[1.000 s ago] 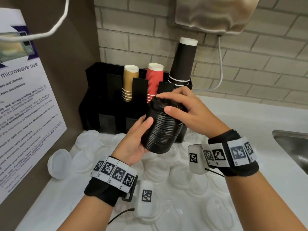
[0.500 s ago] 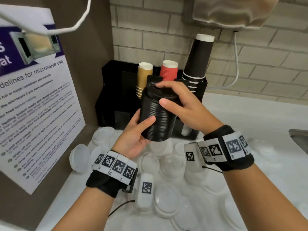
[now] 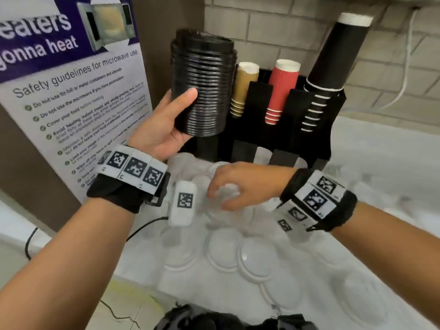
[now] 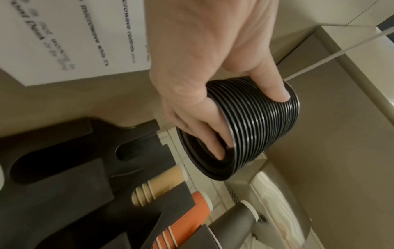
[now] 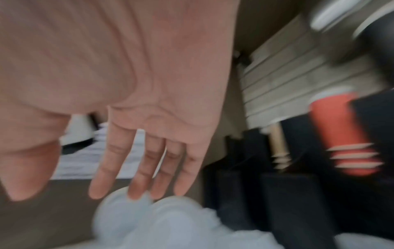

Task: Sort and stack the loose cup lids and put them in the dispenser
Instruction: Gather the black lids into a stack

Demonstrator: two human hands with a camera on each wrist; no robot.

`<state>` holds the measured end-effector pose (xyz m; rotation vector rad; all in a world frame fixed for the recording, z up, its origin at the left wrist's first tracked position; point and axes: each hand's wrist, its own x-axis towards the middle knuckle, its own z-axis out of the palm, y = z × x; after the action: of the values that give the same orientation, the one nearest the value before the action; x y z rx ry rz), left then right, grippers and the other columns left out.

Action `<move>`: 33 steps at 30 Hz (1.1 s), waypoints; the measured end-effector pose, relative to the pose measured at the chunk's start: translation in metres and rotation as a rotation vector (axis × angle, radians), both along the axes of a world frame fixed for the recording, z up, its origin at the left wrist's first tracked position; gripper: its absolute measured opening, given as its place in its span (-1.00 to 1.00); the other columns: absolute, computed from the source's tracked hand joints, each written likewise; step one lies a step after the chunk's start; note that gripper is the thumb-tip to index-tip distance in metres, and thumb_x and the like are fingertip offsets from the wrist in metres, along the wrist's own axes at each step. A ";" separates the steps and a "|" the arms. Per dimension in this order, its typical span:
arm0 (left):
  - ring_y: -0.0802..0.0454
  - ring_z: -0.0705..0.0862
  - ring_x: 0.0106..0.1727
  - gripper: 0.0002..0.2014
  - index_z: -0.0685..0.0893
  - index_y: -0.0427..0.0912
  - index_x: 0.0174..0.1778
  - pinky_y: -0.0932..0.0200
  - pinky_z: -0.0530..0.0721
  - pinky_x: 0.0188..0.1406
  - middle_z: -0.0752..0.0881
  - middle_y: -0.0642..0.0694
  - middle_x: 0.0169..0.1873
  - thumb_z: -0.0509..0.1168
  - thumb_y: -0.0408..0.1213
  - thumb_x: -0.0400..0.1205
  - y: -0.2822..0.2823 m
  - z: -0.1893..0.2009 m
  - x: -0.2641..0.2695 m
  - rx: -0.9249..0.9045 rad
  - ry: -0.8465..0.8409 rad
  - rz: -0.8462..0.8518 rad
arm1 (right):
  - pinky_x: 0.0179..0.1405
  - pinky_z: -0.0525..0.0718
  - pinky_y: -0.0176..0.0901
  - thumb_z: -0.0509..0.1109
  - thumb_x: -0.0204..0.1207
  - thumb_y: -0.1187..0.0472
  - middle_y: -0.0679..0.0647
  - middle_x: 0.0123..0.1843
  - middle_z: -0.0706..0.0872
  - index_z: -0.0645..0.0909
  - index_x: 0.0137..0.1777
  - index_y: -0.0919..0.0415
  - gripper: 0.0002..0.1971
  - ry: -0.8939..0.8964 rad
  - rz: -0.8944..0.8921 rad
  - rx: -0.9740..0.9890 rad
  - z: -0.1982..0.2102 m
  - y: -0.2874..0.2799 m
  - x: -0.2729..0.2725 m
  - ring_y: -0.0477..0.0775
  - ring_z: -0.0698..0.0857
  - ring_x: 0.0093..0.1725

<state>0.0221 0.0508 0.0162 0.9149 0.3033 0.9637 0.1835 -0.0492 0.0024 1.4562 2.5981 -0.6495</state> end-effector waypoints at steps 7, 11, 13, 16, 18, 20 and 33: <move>-0.08 0.72 0.27 -0.35 0.28 -0.27 0.63 -0.03 0.73 0.13 0.70 -0.17 0.23 0.29 -0.30 0.60 -0.003 0.009 -0.002 0.007 0.048 0.096 | 0.61 0.17 0.00 0.55 0.42 -0.03 0.10 0.67 0.13 0.21 0.62 -0.14 -0.18 -0.257 0.459 -0.073 -0.054 0.000 -0.086 0.17 0.13 0.63; -0.08 0.71 0.28 -0.35 0.28 -0.27 0.63 -0.02 0.72 0.13 0.70 -0.17 0.25 0.30 -0.29 0.60 -0.003 0.005 -0.005 0.001 0.073 0.120 | 0.47 0.36 0.08 0.54 0.44 0.06 0.13 0.66 0.01 0.25 0.57 -0.16 -0.25 -0.389 0.523 -0.076 -0.072 -0.003 -0.102 0.26 0.10 0.61; -0.06 0.73 0.25 -0.33 0.28 -0.27 0.63 0.02 0.74 0.08 0.70 -0.15 0.23 0.32 -0.29 0.59 -0.002 0.005 -0.008 0.003 0.088 0.137 | 0.15 0.46 -0.07 0.48 0.47 0.16 0.14 0.59 0.11 0.33 0.50 -0.10 -0.37 -0.387 0.535 -0.017 -0.073 -0.002 -0.097 0.28 0.25 0.50; 0.00 0.77 0.17 -0.28 0.32 -0.28 0.61 0.09 0.76 -0.02 0.76 -0.11 0.14 0.35 -0.25 0.51 -0.003 0.009 -0.012 0.015 0.088 0.151 | 0.16 0.51 -0.02 0.40 0.49 0.24 0.09 0.35 0.34 0.46 0.28 -0.04 -0.61 -0.452 0.528 0.062 -0.068 0.002 -0.082 0.30 0.39 0.33; 0.01 0.77 0.15 -0.30 0.34 -0.26 0.59 0.10 0.76 -0.03 0.76 -0.09 0.13 0.33 -0.25 0.49 -0.002 0.011 -0.014 0.030 0.093 0.155 | 0.33 0.44 0.10 0.36 0.58 0.18 0.08 0.20 0.45 0.51 0.21 -0.04 -0.76 -0.471 0.481 0.079 -0.064 0.006 -0.070 0.32 0.39 0.37; 0.00 0.76 0.17 -0.31 0.34 -0.26 0.59 0.09 0.76 -0.01 0.73 -0.10 0.17 0.32 -0.25 0.50 -0.001 0.013 -0.015 0.050 0.110 0.162 | 0.40 0.39 0.17 0.34 0.59 0.18 0.13 0.40 0.41 0.51 0.35 -0.06 -0.66 -0.511 0.467 0.083 -0.060 0.012 -0.063 0.29 0.33 0.45; -0.03 0.77 0.17 -0.47 0.53 -0.15 0.36 0.04 0.76 -0.03 0.80 -0.07 0.08 0.42 -0.26 0.44 0.010 0.026 -0.023 0.037 0.083 0.118 | 0.42 0.19 -0.31 0.23 0.67 0.05 -0.07 0.64 0.20 0.22 0.63 -0.12 -0.46 -0.365 0.511 0.087 -0.027 0.044 -0.104 -0.06 0.24 0.57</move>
<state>-0.0010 0.0607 0.0420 0.9807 0.4145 1.0442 0.0795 -0.0049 -0.0243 0.7690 2.5570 -0.1887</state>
